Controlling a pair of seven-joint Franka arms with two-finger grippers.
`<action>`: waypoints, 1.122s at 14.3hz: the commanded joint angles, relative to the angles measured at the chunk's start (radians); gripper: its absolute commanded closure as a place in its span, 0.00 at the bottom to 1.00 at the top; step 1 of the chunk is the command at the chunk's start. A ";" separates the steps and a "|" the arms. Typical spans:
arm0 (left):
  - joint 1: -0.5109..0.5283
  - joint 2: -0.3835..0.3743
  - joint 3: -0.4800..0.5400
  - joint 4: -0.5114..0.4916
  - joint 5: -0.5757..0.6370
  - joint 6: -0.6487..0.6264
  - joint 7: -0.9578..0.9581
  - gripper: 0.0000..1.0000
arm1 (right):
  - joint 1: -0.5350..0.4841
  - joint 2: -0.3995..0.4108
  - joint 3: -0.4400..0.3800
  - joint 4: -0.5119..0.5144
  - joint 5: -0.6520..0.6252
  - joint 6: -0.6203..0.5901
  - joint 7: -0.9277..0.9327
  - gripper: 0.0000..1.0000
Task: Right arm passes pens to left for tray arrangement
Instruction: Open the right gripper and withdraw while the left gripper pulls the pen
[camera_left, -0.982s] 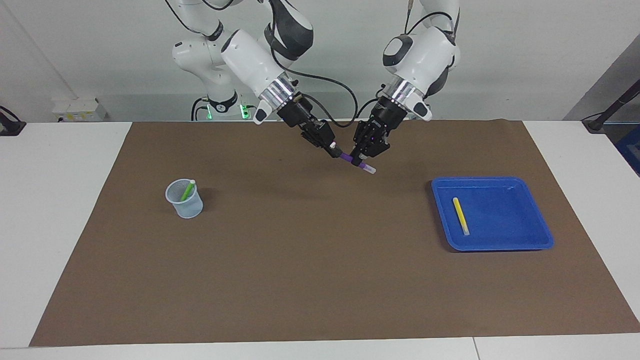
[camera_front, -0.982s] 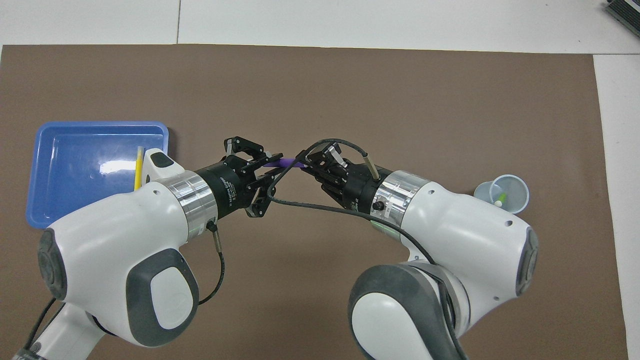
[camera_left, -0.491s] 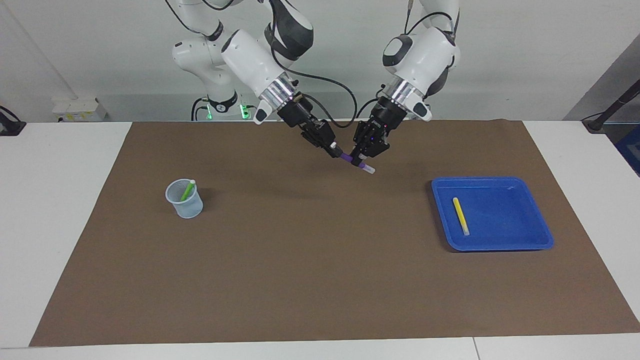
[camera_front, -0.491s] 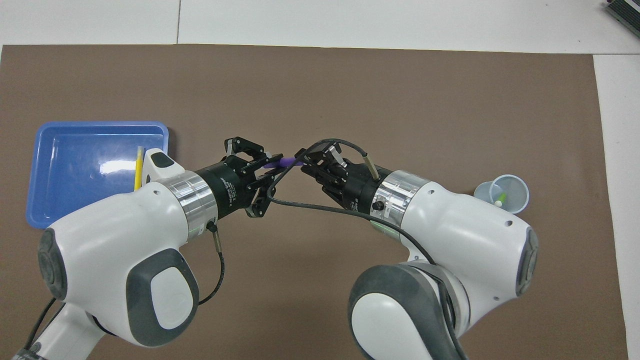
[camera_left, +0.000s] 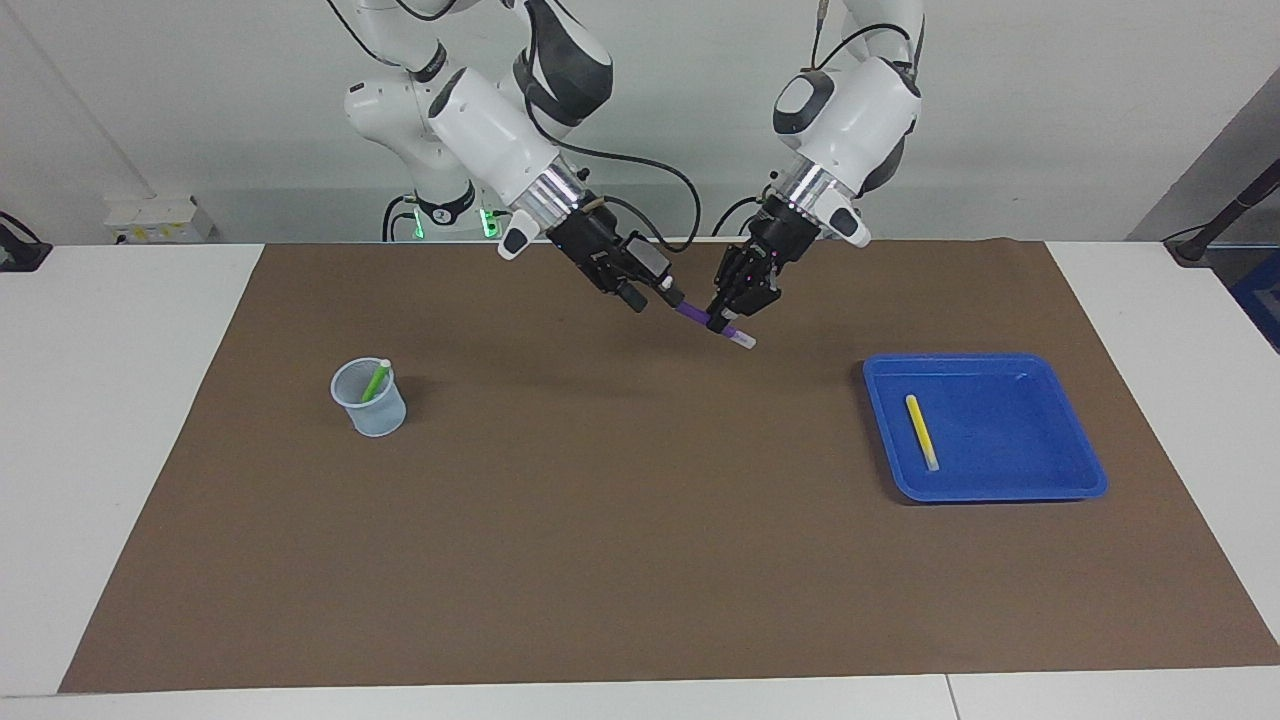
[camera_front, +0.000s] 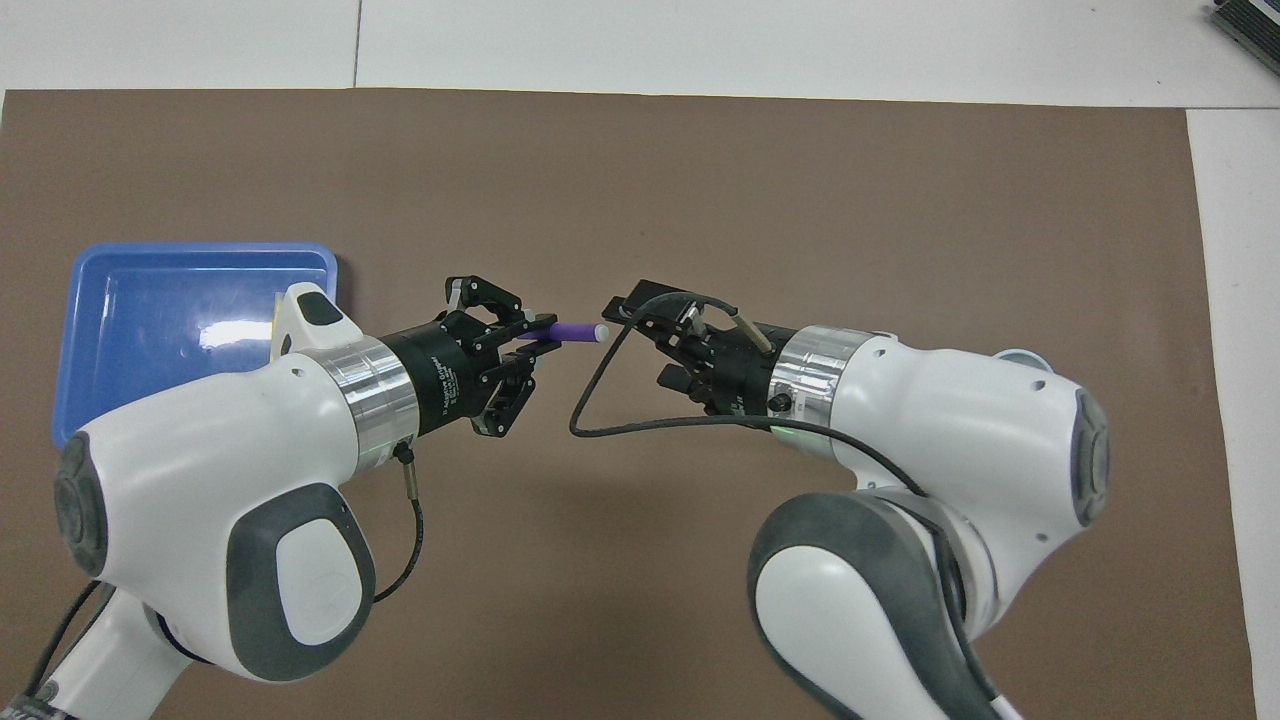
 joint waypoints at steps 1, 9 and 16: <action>0.073 -0.019 0.009 0.030 -0.013 -0.167 0.172 1.00 | -0.118 -0.019 0.003 0.027 -0.192 -0.252 -0.219 0.00; 0.312 -0.039 0.012 0.064 0.157 -0.549 0.823 1.00 | -0.219 -0.059 0.003 0.007 -0.667 -0.509 -0.629 0.00; 0.484 -0.014 0.012 0.075 0.409 -0.658 1.306 1.00 | -0.343 -0.033 0.006 -0.068 -0.917 -0.487 -0.969 0.00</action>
